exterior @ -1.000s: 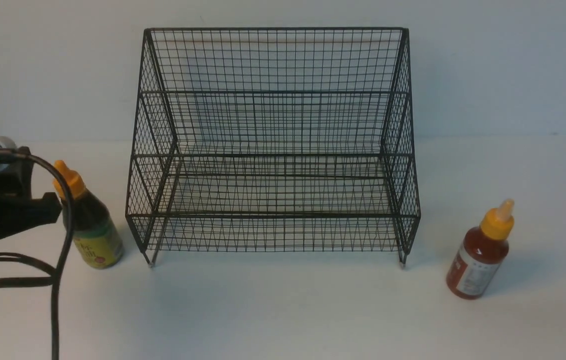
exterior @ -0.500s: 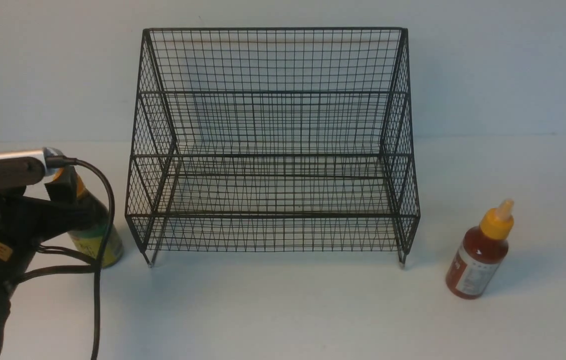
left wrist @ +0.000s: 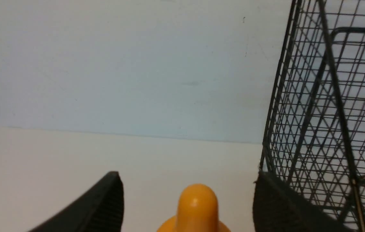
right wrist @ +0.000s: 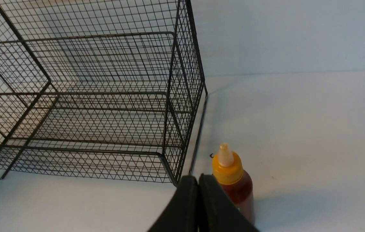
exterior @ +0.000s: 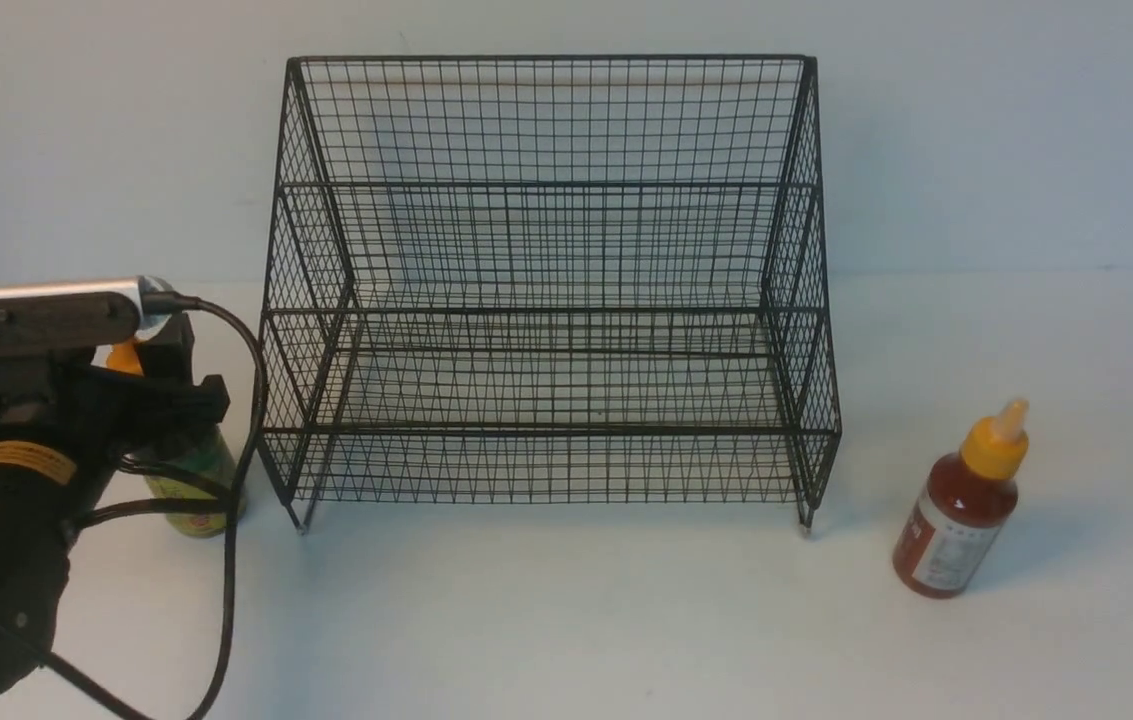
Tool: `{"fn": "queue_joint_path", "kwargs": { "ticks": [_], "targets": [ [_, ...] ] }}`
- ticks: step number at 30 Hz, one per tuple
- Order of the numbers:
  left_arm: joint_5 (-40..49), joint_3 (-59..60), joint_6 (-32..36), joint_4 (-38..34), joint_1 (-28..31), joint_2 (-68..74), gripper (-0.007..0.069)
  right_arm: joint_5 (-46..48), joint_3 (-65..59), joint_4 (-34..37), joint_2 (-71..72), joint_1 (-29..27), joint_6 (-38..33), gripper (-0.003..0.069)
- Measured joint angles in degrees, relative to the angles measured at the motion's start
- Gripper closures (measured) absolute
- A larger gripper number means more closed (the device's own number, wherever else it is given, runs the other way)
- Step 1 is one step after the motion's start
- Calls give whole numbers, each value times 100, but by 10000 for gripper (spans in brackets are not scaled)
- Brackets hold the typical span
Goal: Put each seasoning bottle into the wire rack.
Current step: Use the left arm to grab the condiment bottle closest to it, then use the left arm to put the condiment bottle back on the shelf
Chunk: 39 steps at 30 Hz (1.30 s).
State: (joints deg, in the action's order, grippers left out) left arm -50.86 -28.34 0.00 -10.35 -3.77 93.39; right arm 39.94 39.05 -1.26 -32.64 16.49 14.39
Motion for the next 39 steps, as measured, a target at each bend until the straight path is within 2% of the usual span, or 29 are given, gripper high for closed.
{"fn": "queue_joint_path", "kwargs": {
  "ticks": [3,5,7,10,16,20,25,29,30,37,39],
  "targets": [
    [0,-59,0,-14,0,115,150,43,0,0,0,0,-7,673],
    [33,-83,0,-41,0,161,237,49,0,24,0,0,-23,673],
    [59,-83,30,-76,0,161,358,61,0,87,0,0,-34,673],
    [101,-78,79,-101,0,122,367,114,0,157,0,0,-52,673],
    [866,-23,119,147,0,-805,366,223,0,370,0,0,-304,673],
    [1515,-203,277,241,0,-1709,366,148,0,611,0,0,-437,673],
    [2642,-585,257,824,-47,-2697,366,103,0,778,0,0,-500,673],
    [3181,-843,-36,1157,-308,-3061,366,95,0,806,0,0,-518,673],
    [3299,-964,-271,1337,-562,-3129,366,86,0,813,0,0,-522,673],
    [3173,-1184,-547,1596,-1422,-2705,366,86,0,819,0,0,-532,673],
    [3045,-1238,-552,1602,-1499,-2457,366,86,0,831,0,0,-535,673]
  ]
}}
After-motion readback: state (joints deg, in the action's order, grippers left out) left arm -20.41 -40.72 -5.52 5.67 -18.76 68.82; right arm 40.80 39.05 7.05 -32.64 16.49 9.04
